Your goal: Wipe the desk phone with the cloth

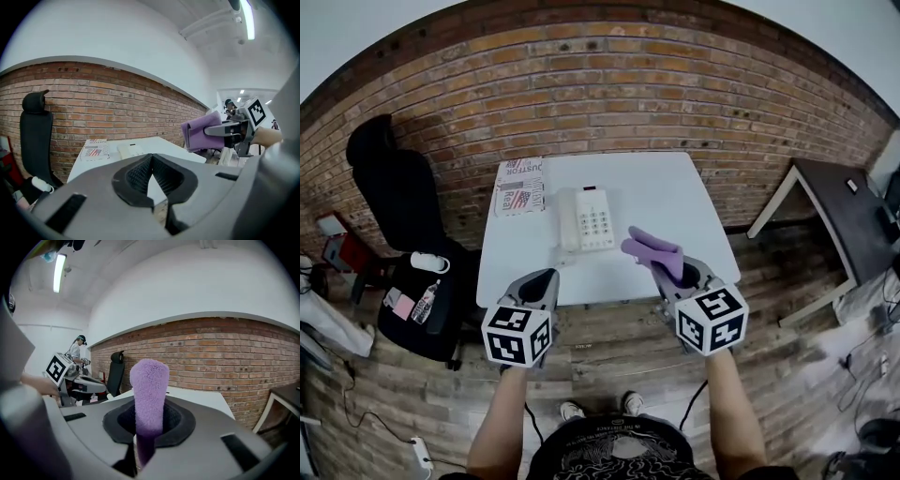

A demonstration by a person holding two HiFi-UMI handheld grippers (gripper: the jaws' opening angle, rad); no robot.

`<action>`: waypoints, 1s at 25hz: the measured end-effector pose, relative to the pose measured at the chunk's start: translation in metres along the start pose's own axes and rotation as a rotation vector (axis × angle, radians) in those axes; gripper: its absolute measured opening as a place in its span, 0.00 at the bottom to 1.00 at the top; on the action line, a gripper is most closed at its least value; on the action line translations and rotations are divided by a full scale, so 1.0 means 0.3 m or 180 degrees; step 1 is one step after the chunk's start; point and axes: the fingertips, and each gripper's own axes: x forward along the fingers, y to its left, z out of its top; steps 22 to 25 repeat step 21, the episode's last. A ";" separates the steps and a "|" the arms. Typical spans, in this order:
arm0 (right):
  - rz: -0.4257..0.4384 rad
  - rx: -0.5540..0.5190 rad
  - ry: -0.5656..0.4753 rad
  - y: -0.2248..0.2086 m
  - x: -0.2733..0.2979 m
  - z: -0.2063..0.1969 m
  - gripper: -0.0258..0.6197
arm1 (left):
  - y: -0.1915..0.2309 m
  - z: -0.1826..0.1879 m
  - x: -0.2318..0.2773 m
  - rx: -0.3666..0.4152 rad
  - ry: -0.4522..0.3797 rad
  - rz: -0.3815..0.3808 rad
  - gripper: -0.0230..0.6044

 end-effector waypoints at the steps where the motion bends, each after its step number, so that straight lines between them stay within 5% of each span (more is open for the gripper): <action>1: 0.0017 0.0009 -0.0011 -0.006 0.000 -0.001 0.11 | -0.002 0.002 -0.001 -0.0006 -0.0004 0.0035 0.05; 25: 0.0202 0.0063 -0.0057 -0.025 0.046 -0.023 0.11 | 0.002 0.003 0.002 0.0002 0.0025 0.0237 0.05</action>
